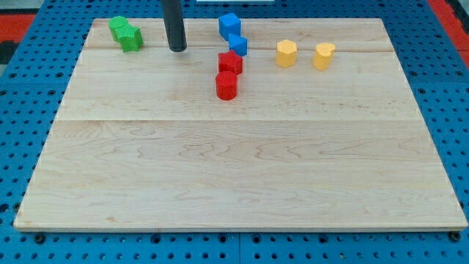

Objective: Point your arm at the top of the green star

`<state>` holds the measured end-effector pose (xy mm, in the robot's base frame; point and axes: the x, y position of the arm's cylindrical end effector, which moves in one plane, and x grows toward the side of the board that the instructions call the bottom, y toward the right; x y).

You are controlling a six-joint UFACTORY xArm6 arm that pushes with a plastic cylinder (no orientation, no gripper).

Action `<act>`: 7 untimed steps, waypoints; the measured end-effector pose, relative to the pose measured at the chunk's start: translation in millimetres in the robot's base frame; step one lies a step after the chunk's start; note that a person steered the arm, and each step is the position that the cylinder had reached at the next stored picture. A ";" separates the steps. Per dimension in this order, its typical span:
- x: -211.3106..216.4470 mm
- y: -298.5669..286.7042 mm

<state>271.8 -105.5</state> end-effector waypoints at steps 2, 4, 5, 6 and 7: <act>10.4 -15.0; 40.6 -48.6; -27.5 -3.9; -79.6 -21.3; -79.4 -45.0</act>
